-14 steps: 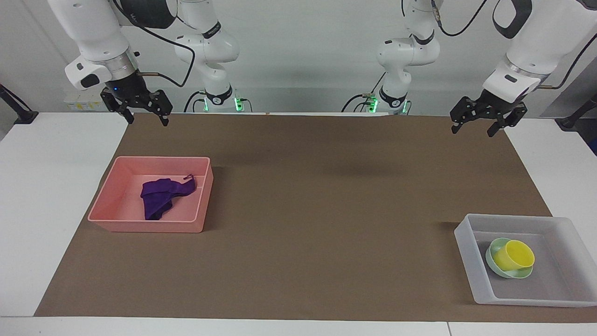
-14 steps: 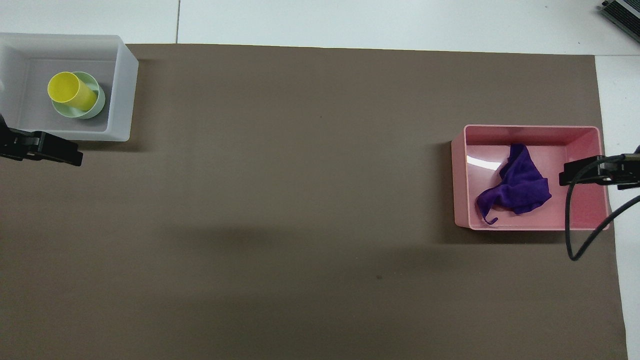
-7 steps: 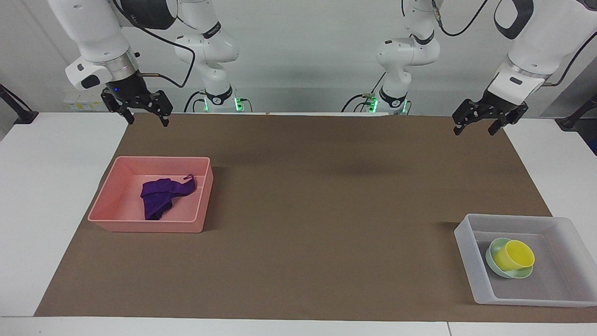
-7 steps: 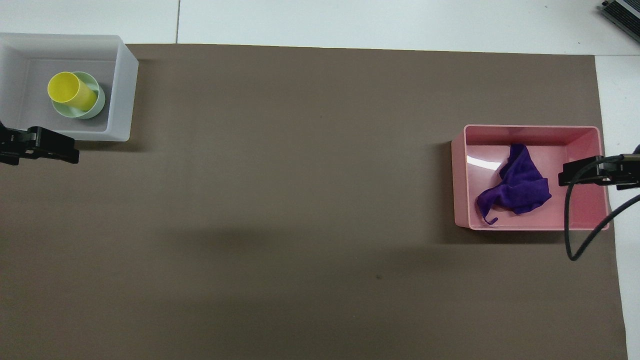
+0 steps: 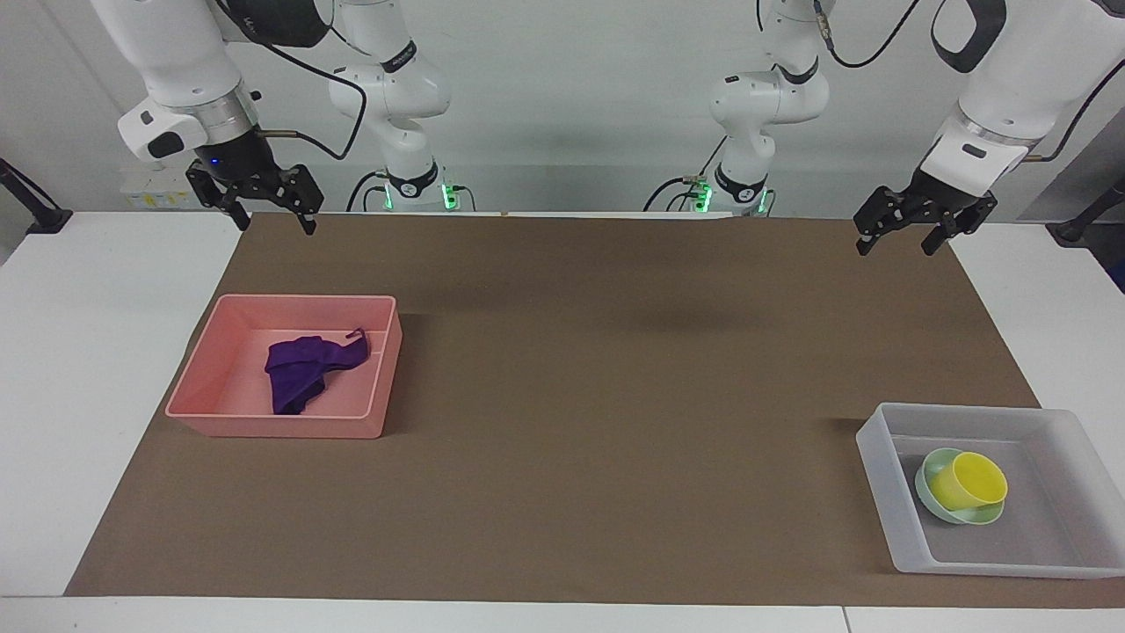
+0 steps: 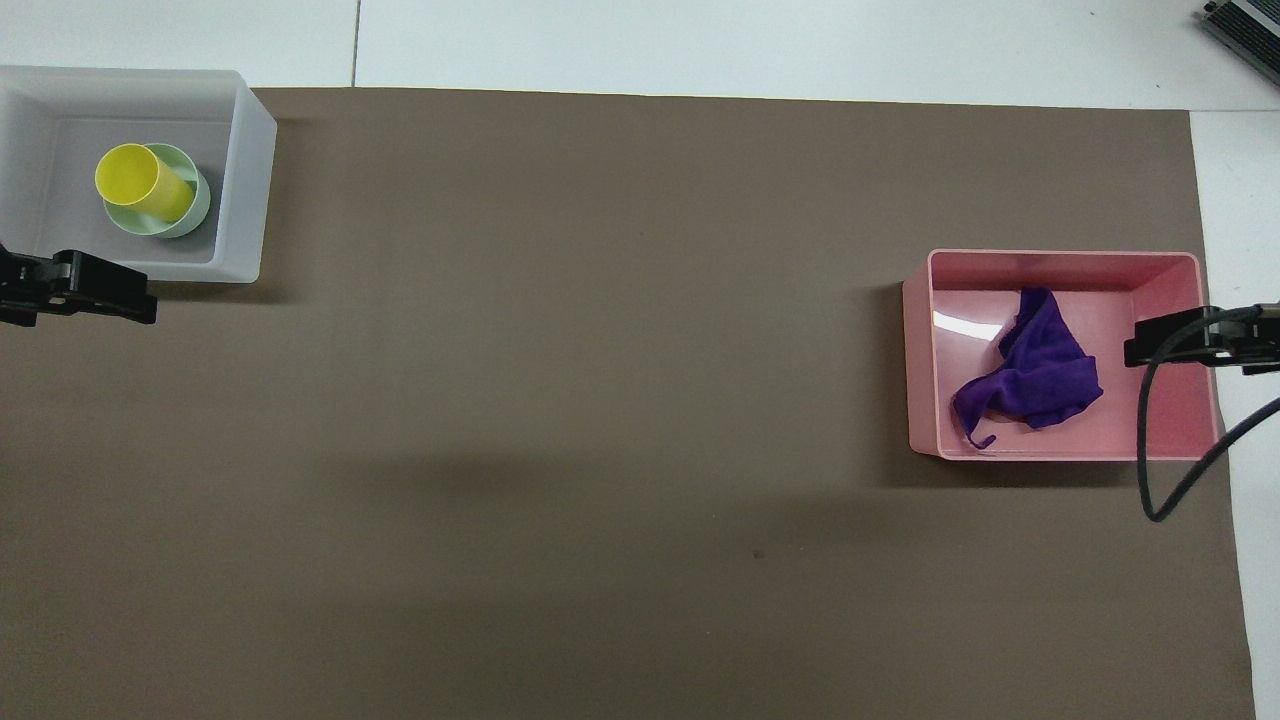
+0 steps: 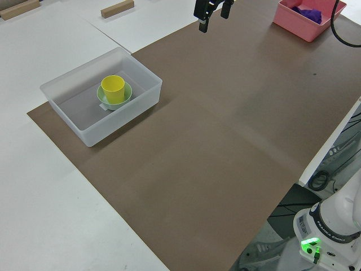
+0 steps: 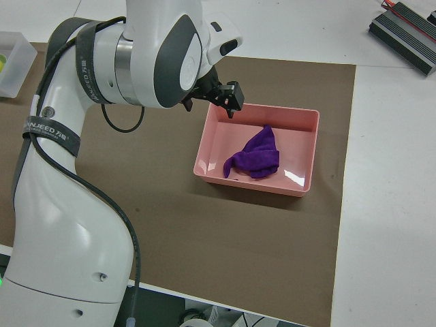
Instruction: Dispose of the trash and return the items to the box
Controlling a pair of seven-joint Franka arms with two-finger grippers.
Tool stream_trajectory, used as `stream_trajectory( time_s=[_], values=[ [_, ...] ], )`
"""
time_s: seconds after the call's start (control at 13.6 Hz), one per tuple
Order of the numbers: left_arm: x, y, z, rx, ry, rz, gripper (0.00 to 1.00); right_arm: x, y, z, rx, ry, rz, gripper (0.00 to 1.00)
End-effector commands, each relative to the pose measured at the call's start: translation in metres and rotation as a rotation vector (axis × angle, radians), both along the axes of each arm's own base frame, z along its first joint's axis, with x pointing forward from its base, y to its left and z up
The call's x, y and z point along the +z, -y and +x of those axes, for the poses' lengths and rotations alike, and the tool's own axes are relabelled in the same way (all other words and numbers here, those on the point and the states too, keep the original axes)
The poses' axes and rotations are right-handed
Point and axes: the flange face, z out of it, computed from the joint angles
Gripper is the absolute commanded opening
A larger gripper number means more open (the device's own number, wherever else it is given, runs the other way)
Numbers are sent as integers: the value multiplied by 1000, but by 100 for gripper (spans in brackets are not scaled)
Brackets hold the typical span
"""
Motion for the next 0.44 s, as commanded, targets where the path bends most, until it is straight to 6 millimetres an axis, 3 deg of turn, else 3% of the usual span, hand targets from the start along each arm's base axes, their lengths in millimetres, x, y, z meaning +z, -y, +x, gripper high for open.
stream_trajectory(
  time_s=[0.0,0.37],
  values=[
    [2,-4,-3,-12,22,22,100,7,-1,-4,9,-1,7,100],
    [2,-5,-3,-24,27,61,100,6,-2,-6,9,4,8,100]
  ],
)
